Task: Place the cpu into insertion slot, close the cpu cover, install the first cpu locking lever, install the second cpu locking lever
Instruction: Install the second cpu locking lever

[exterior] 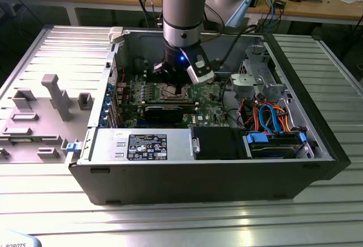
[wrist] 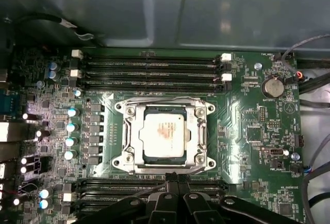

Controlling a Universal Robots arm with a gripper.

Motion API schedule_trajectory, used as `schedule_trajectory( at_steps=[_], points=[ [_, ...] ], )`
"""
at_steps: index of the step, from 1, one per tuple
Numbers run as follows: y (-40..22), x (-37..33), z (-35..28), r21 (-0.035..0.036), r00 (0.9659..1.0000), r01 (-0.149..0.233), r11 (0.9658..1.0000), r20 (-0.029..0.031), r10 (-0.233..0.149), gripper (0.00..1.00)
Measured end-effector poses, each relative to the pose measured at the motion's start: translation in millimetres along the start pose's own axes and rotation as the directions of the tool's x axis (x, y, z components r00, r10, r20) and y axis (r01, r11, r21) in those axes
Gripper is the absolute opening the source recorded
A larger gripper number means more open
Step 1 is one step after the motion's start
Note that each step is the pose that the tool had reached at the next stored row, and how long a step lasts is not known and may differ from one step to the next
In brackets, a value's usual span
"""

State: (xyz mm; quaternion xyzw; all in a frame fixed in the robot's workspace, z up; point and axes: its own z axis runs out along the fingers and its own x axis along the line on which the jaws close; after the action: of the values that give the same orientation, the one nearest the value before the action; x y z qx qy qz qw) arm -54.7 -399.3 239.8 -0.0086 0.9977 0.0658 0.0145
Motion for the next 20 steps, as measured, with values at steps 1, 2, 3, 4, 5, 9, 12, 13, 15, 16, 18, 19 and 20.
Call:
schedule_trajectory(
  at_steps=[1, 2, 3, 4, 5, 9, 12, 13, 15, 16, 18, 19, 20],
  points=[
    [-2.4, 0.0, 0.3, -0.0017, 1.0, 0.0, 1.0, 0.0001, 0.0, 0.11],
    [-5.1, 0.1, 0.6, -0.0027, 1.0, 0.001, 1.0, -0.0018, -0.001, 0.11],
    [-6.4, 0.4, 1.2, -0.0047, 1.0, 0.001, 1.0, -0.0055, -0.001, 0.11],
    [-6.7, 1.6, 1.6, -0.0067, 1.0, 0.002, 1.0, -0.0069, -0.003, 0.11],
    [-7.1, 3.1, 2.4, -0.0082, 0.9999, 0.003, 1.0, -0.0107, -0.004, 0.11],
    [-7.5, 12.1, 5.7, -0.0084, 0.9998, 0.005, 1.0, -0.0208, -0.005, 0.11],
    [-8.1, 19.1, 9.8, -0.0088, 0.9995, 0.004, 1.0, -0.0315, -0.005, 0.11],
    [-8.2, 20.5, 10.7, -0.0094, 0.9994, 0.004, 0.9999, -0.0338, -0.005, 0.11],
    [-9.1, 21.5, 11.2, -0.018, 0.9993, 0.004, 0.9998, -0.0364, -0.004, 0.11],
    [-9.4, 22.1, 11.2, -0.0247, 0.9993, 0.003, 0.9997, -0.0371, -0.004, 0.11],
    [-11.1, 22.9, 11.0, -0.0452, 0.9993, 0.003, 0.999, -0.0384, -0.004, 0.11],
    [-12.5, 23.1, 11.0, -0.0553, 0.9992, 0.002, 0.9985, -0.0391, -0.004, 0.11],
    [-13.5, 23.3, 11.2, -0.0576, 0.9992, 0.002, 0.9983, -0.0395, -0.004, 0.11]
  ],
)
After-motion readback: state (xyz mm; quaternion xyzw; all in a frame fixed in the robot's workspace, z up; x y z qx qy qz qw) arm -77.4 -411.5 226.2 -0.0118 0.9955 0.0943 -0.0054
